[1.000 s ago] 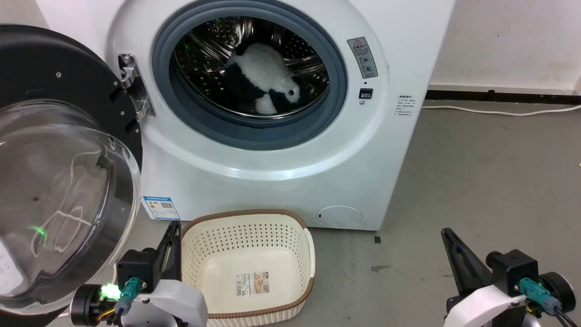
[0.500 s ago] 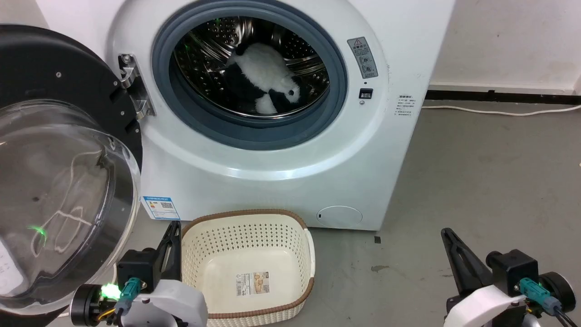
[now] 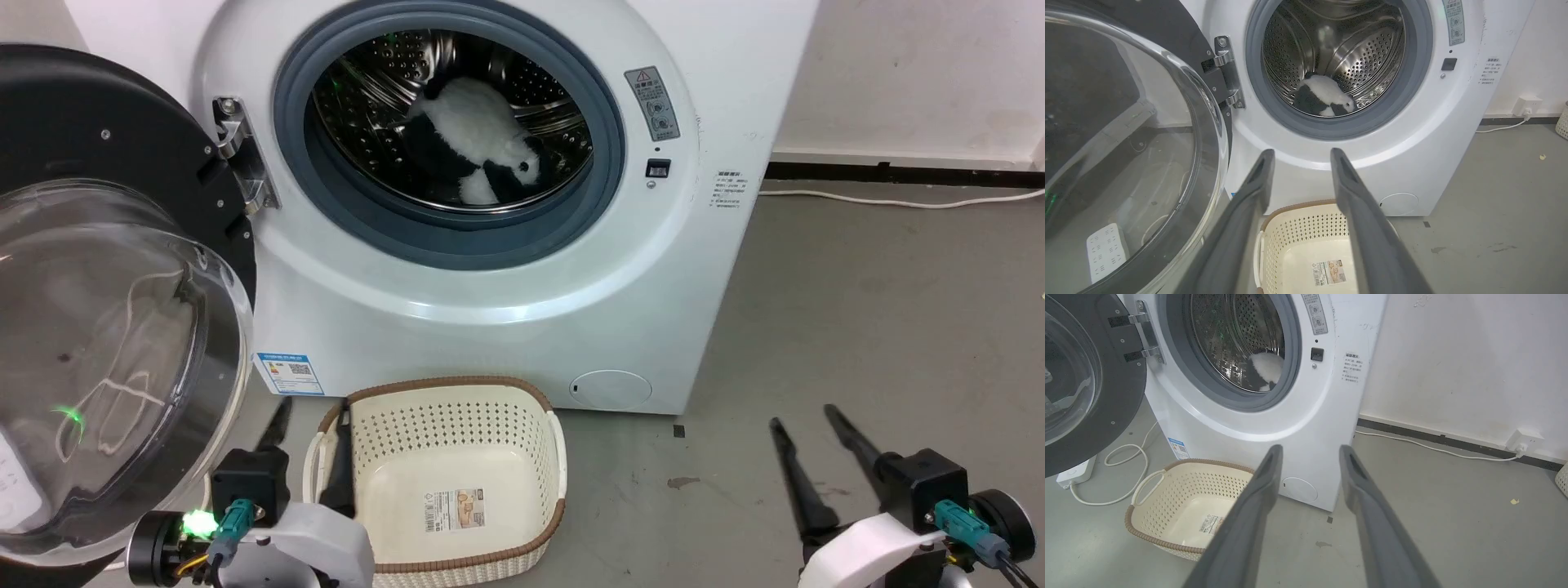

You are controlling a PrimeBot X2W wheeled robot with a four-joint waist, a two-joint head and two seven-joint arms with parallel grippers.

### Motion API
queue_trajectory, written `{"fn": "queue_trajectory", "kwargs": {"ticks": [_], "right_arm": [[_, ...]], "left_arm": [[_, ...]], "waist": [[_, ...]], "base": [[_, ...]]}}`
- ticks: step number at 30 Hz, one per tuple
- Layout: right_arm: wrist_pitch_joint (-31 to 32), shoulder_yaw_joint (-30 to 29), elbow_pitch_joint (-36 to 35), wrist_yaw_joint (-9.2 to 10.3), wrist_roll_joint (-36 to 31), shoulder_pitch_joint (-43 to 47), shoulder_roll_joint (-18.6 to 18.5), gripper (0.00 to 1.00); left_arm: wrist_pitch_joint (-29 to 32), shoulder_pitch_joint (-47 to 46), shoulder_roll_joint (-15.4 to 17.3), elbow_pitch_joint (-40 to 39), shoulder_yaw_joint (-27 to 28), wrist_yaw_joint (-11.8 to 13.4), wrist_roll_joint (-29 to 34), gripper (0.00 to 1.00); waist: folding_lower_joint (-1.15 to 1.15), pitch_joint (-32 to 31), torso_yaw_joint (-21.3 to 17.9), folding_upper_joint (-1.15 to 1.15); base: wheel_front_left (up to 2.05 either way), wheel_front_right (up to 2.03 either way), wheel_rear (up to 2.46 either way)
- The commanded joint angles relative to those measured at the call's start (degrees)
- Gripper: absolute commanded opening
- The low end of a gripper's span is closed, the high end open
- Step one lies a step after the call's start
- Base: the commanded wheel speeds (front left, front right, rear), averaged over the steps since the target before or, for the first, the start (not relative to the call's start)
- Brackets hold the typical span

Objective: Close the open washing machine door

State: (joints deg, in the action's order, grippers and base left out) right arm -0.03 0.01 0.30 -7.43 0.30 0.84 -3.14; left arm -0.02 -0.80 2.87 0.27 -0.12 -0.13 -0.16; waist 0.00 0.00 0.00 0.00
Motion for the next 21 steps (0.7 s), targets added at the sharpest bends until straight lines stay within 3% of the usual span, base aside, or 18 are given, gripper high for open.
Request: {"fn": "queue_trajectory", "kwargs": {"ticks": [1, 21], "right_arm": [[-0.2, 0.0, 0.0, 0.00, 0.3, 0.1, 0.0, 1.00], [-2.6, 0.1, 0.2, -0.01, 2.5, 1.1, -0.2, 1.00]], "left_arm": [[-0.2, 0.0, 0.0, 0.0, -0.1, 0.0, 0.0, 1.00], [-2.6, 0.3, 0.4, -0.3, -1.9, 0.2, -0.1, 1.00]], "waist": [[0.00, 0.0, 0.0, 0.00], [0.00, -0.2, 2.8, 0.00]], "base": [[0.00, 0.00, 0.00], [0.00, 0.00, 0.00]]}}
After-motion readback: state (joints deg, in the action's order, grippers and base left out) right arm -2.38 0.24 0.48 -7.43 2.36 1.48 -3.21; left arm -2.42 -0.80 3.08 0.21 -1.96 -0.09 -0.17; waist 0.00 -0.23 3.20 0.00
